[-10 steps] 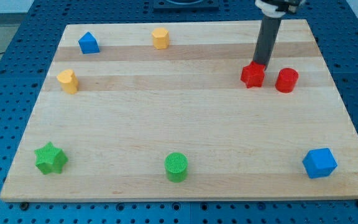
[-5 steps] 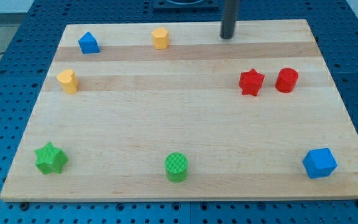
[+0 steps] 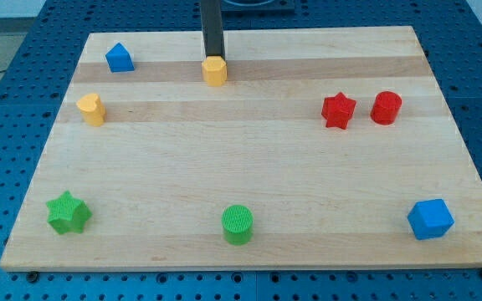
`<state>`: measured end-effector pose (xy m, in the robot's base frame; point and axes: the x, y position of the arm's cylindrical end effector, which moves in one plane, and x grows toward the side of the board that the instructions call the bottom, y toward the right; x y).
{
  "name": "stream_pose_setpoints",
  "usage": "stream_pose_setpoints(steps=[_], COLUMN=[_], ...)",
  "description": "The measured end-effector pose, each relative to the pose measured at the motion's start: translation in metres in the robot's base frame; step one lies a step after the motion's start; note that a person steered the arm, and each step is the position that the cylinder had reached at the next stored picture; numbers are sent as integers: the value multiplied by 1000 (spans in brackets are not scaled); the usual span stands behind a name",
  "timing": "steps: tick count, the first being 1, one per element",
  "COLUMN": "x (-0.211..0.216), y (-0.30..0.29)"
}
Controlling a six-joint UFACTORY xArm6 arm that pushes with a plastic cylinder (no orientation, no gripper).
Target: Move the yellow hexagon towards the center
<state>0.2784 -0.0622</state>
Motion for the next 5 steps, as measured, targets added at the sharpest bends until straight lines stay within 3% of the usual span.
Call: stream_pose_setpoints(steps=[3,5], x=[9,61], y=[-28,15])
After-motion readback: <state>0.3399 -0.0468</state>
